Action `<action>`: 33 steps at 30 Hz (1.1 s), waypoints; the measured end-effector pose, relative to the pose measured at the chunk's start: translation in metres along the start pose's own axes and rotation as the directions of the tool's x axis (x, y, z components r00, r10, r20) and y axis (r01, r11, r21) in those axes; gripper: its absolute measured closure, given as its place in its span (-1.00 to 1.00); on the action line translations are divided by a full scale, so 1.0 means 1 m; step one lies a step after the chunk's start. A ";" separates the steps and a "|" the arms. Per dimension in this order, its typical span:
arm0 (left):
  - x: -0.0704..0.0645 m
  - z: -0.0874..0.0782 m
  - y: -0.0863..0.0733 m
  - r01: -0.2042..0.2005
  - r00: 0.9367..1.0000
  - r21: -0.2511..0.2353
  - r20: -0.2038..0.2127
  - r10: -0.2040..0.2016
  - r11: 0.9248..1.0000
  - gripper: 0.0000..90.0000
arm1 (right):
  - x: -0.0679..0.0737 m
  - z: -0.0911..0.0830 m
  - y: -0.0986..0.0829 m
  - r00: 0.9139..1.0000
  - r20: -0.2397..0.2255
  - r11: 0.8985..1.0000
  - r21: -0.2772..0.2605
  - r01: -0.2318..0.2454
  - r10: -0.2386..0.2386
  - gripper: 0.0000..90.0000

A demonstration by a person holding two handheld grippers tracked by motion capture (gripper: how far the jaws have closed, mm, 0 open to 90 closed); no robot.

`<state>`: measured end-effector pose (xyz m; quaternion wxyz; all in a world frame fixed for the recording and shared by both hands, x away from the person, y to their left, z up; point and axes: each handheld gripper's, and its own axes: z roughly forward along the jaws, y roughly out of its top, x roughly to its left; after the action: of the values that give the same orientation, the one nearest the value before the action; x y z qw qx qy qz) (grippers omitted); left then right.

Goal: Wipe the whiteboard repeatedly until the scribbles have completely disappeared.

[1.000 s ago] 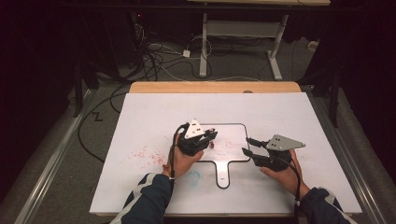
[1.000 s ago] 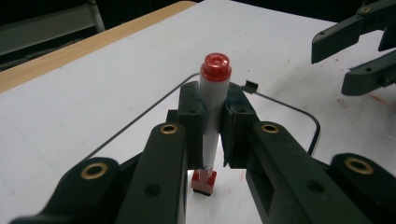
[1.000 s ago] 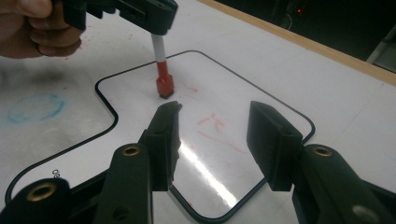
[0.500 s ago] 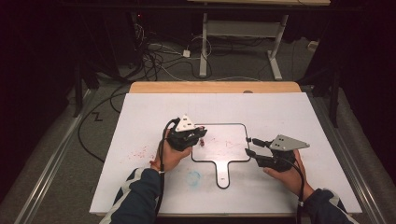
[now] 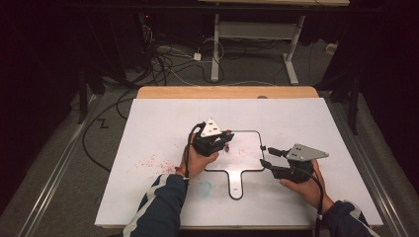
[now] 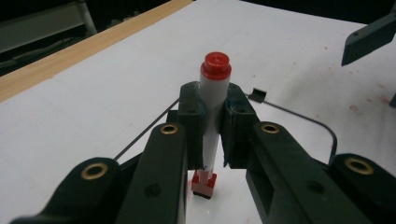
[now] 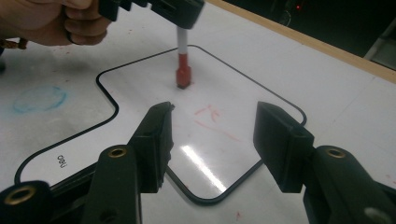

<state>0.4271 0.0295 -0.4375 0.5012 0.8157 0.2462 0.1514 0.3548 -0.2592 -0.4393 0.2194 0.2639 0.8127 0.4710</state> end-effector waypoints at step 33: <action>-0.060 0.037 0.022 -0.154 0.984 0.010 0.089 0.152 0.988 0.74 | -0.014 -0.023 -0.012 0.999 0.041 1.000 0.005 -0.027 0.027 0.03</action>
<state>0.4006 -0.0396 -0.4341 0.4916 0.8421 0.1617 0.1514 0.3488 -0.2878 -0.4374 0.2289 0.2850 0.8056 0.4663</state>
